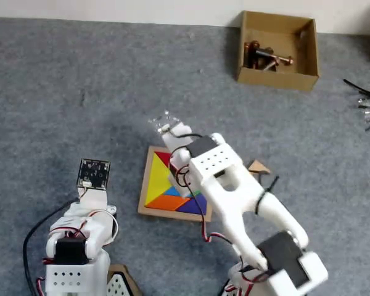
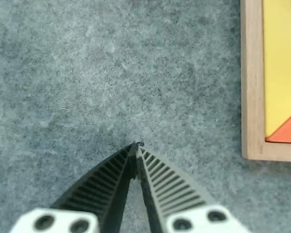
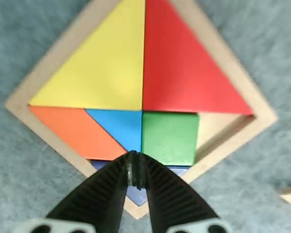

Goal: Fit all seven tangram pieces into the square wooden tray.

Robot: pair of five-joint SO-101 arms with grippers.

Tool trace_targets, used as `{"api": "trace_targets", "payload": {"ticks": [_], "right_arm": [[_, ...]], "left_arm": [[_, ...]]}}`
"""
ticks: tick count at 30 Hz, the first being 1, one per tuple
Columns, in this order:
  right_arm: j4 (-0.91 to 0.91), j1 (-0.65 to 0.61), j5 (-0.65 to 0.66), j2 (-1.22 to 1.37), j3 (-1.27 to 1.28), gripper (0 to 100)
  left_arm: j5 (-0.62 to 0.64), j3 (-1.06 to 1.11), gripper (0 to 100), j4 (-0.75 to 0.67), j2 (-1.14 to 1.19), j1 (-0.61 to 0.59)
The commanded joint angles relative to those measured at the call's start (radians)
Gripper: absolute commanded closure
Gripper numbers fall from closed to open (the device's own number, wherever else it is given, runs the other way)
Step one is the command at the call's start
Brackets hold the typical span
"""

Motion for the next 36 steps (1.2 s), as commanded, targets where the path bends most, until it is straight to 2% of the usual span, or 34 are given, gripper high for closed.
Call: {"api": "trace_targets", "payload": {"ticks": [1, 5, 10, 16, 19, 25, 36], "right_arm": [[0.012, 0.124, 0.008, -0.105, -0.059, 98.9], [-0.071, 0.268, 0.017, -0.111, -0.051, 98.8], [-0.189, 0.383, 0.112, -0.054, 0.008, 98.8], [-0.222, 0.529, 0.192, 0.044, 0.013, 98.8], [-0.254, 0.575, 0.232, 0.077, 0.012, 98.8], [-0.344, 0.667, 0.224, 0.093, 0.015, 98.8], [-0.341, 0.734, 0.184, 0.097, 0.019, 98.8]], "left_arm": [[0.002, 0.018, 99, 0.003, -0.01, 0.012], [0.002, 0.018, 99, 0.003, -0.01, 0.012], [0.002, 0.018, 99, 0.003, -0.01, 0.012], [0.002, 0.018, 99, 0.003, -0.01, 0.012], [0.002, 0.018, 99, 0.003, -0.01, 0.012], [0.002, 0.018, 99, 0.003, -0.01, 0.012], [0.002, 0.018, 99, 0.003, -0.01, 0.012]]}}
